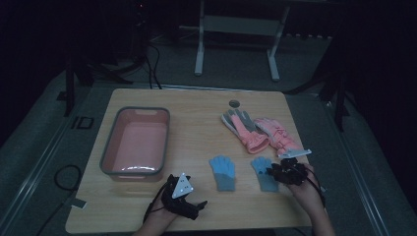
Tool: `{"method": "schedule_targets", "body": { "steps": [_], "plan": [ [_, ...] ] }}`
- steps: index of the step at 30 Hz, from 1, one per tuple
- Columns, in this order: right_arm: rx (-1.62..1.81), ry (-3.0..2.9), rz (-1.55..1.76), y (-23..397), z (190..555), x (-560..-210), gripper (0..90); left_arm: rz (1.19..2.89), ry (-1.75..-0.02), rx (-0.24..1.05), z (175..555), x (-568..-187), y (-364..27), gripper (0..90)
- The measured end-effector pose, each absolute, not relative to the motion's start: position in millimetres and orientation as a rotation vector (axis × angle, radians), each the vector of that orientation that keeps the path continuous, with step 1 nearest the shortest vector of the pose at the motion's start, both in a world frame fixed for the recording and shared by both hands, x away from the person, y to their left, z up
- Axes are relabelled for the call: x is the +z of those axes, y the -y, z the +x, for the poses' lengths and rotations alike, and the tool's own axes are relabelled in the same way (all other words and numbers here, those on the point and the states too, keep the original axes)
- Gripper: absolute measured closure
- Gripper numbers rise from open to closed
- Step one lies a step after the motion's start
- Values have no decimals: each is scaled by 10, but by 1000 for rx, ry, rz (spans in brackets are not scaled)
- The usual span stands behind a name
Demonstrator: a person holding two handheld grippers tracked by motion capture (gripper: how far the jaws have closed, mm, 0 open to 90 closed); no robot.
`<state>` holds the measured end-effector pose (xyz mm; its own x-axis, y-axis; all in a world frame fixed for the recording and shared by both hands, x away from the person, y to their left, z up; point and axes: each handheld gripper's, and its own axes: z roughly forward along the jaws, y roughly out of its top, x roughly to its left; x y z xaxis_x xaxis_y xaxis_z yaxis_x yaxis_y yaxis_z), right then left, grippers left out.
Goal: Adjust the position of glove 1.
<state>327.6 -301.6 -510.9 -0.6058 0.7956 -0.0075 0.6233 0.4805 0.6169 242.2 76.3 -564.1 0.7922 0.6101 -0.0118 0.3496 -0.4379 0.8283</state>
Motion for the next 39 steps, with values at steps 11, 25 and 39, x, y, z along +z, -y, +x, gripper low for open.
{"method": "schedule_targets", "body": {
  "steps": [11,25,39],
  "plan": [
    [799,-2645,984,3085,3346,-5144,625,2068,-723,358,2423,-5642,-761,0],
    [694,-2591,1065,2936,3350,-5293,852,2072,-721,362,2425,-5642,-766,0],
    [923,-2476,996,2534,3233,-4437,862,2079,-717,377,2422,-5643,-759,0]
  ]
}}
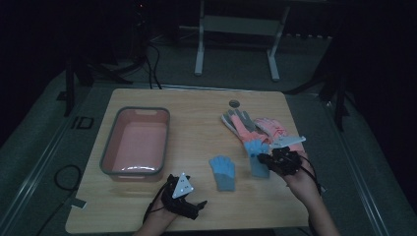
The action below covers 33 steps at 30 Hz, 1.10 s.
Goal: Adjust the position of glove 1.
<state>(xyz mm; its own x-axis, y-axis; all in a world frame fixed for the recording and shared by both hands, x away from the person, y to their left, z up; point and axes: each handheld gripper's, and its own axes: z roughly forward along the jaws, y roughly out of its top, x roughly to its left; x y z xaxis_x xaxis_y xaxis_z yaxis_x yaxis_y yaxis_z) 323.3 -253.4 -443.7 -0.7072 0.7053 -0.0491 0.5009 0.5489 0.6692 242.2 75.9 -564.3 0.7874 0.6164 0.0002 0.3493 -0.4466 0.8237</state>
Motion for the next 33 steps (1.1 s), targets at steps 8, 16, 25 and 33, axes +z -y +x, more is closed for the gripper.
{"method": "schedule_targets", "body": {
  "steps": [8,16,25,33],
  "plan": [
    [978,-2520,879,2045,3235,-4357,861,2076,-711,371,2418,-5638,-764,0],
    [988,-2618,873,1729,3246,-4608,861,2074,-701,369,2408,-5626,-767,0],
    [942,-2687,897,1592,3263,-4909,860,2076,-700,381,2405,-5627,-772,0],
    [902,-2724,919,1623,3351,-5077,857,2097,-700,396,2411,-5635,-765,0]
  ]
}}
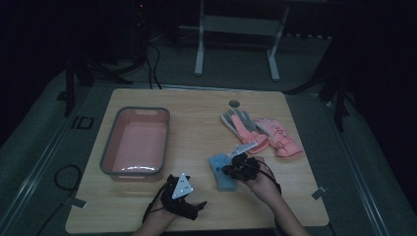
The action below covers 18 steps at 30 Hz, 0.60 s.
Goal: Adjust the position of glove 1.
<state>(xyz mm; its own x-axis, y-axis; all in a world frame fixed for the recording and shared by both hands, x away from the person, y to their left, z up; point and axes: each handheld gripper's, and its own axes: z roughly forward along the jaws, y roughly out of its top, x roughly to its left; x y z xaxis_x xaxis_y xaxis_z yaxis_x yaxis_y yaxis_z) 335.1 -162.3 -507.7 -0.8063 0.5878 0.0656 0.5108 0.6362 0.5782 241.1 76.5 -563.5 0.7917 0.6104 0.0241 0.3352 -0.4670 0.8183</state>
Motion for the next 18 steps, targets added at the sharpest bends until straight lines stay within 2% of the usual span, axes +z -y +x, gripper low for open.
{"method": "schedule_targets", "body": {
  "steps": [12,14,16,18],
  "plan": [
    [869,-2750,962,1597,3395,-5273,801,2075,-704,381,2414,-5642,-769,0],
    [878,-2738,963,1609,3377,-5229,737,2071,-694,365,2418,-5639,-763,0],
    [909,-2721,949,1634,3352,-5162,637,2075,-678,334,2421,-5632,-751,0],
    [963,-2700,932,1675,3331,-5091,465,2091,-647,342,2417,-5616,-737,0]
  ]
}}
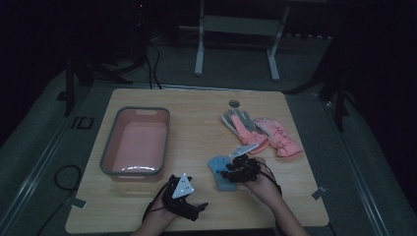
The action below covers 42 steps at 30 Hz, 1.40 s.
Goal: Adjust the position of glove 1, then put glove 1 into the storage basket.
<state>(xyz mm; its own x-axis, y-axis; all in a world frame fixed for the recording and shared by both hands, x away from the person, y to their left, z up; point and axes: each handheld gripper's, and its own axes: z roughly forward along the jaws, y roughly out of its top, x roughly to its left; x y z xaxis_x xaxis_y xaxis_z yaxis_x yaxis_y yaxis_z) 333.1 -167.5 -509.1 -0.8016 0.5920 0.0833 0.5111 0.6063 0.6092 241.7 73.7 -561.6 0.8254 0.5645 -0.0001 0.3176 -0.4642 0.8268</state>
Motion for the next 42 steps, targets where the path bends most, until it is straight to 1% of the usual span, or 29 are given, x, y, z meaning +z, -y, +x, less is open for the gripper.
{"method": "schedule_targets", "body": {
  "steps": [2,3,5,6,8,9,12,16,17,18,20,22,23,24,25,26,27,28,29,30,35,38,39,40,42],
  "plan": [
    [1003,-2679,936,1717,3307,-5034,334,2100,-630,360,2416,-5599,-721,0],
    [1036,-2681,930,1753,3295,-5013,274,2104,-634,339,2423,-5591,-717,0],
    [1091,-2685,943,1804,3298,-5009,181,2100,-648,280,2430,-5578,-704,0],
    [1110,-2676,948,1838,3297,-5016,153,2117,-656,260,2436,-5569,-696,0],
    [1097,-2654,941,1890,3301,-5028,181,2129,-634,209,2432,-5544,-660,0],
    [1130,-2644,943,1940,3304,-5031,189,2133,-617,207,2429,-5537,-639,0],
    [1205,-2606,935,2033,3300,-5020,156,2167,-549,221,2439,-5516,-548,0],
    [1227,-2609,991,2109,3335,-4978,155,2195,-456,238,2512,-5505,-431,0],
    [1236,-2619,1029,2124,3346,-4964,151,2201,-416,266,2533,-5499,-394,33],
    [1248,-2613,1042,2131,3353,-4949,134,2201,-388,271,2546,-5494,-376,85],
    [1289,-2622,1047,2144,3370,-4938,125,2209,-329,284,2592,-5474,-314,110],
    [1284,-2632,1047,2130,3396,-4940,143,2220,-261,317,2623,-5459,-243,151],
    [1266,-2640,1049,2116,3417,-4950,178,2237,-223,337,2644,-5455,-193,152],
    [1266,-2640,1049,2116,3417,-4950,178,2237,-223,337,2644,-5455,-193,162],
    [1246,-2631,1070,2101,3447,-4965,232,2264,-165,375,2672,-5455,-126,162],
    [1221,-2625,1067,2066,3500,-5001,284,2274,-146,382,2688,-5462,-93,226],
    [1202,-2619,1072,2044,3527,-5022,295,2291,-122,395,2709,-5466,-68,235],
    [1197,-2627,1070,2021,3554,-5046,301,2305,-97,398,2726,-5475,-49,271],
    [1193,-2621,1074,1998,3577,-5071,305,2311,-84,400,2740,-5489,-32,311],
    [1181,-2618,1078,1976,3601,-5098,307,2319,-78,399,2758,-5502,-19,317],
    [1115,-2613,1081,1892,3676,-5256,297,2340,-62,428,2828,-5556,-1,413],
    [1109,-2612,1086,1867,3679,-5341,292,2339,-84,434,2865,-5571,5,468],
    [1106,-2612,1085,1859,3672,-5361,292,2340,-95,446,2876,-5573,7,505],
    [1102,-2613,1074,1850,3666,-5381,291,2341,-95,450,2889,-5575,2,565],
    [1103,-2609,1073,1839,3653,-5411,292,2334,-108,422,2926,-5574,-24,622]
  ]
}}
